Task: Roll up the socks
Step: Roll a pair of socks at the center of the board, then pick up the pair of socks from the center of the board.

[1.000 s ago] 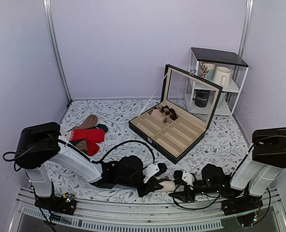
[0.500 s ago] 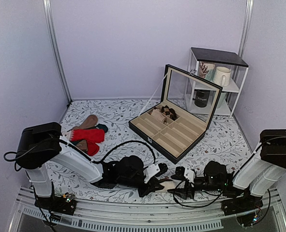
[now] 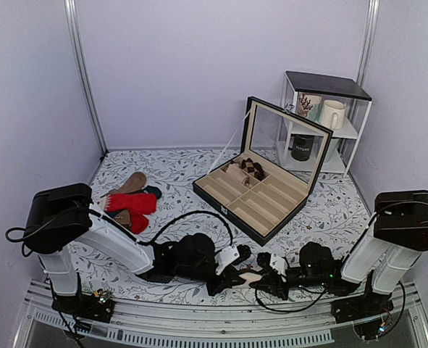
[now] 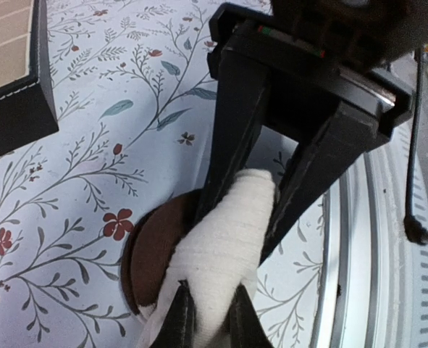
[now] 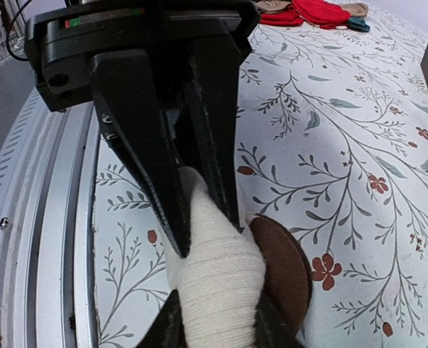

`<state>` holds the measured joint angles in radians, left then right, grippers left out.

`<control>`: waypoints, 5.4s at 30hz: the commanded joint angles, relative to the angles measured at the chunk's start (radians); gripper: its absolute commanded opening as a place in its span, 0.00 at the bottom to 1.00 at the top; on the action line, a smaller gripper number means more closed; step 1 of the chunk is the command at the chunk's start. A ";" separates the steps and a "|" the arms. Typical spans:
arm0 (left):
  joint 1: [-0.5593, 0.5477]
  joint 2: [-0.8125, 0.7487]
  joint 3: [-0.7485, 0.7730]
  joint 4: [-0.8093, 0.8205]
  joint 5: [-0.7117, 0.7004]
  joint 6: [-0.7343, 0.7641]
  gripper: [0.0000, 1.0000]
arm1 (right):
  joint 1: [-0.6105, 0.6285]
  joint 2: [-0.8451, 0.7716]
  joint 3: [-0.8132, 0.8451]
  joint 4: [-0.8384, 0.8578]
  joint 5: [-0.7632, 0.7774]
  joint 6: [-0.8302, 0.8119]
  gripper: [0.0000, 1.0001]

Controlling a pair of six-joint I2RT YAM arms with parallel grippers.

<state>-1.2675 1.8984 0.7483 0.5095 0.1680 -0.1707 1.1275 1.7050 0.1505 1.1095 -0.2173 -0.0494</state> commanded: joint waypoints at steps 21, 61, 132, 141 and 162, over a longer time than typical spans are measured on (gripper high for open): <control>-0.047 -0.217 -0.183 -0.014 -0.275 0.256 0.54 | -0.026 0.044 0.061 -0.379 -0.132 0.500 0.14; -0.026 -0.022 -0.119 0.057 -0.140 0.354 0.12 | -0.055 0.054 0.154 -0.634 -0.219 0.544 0.14; -0.009 0.135 -0.065 -0.152 -0.097 0.189 0.00 | -0.226 -0.168 0.324 -0.967 -0.363 0.403 0.57; -0.007 0.143 -0.052 -0.163 -0.120 0.185 0.00 | -0.227 -0.062 0.384 -0.964 -0.411 0.406 0.06; 0.063 -0.353 -0.149 -0.316 -0.273 0.125 0.99 | -0.386 -0.409 0.684 -1.368 -0.159 0.313 0.00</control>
<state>-1.2327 1.5425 0.5747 0.2951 -0.0879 -0.0292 0.8211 1.3483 0.7326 -0.1097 -0.5034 0.3496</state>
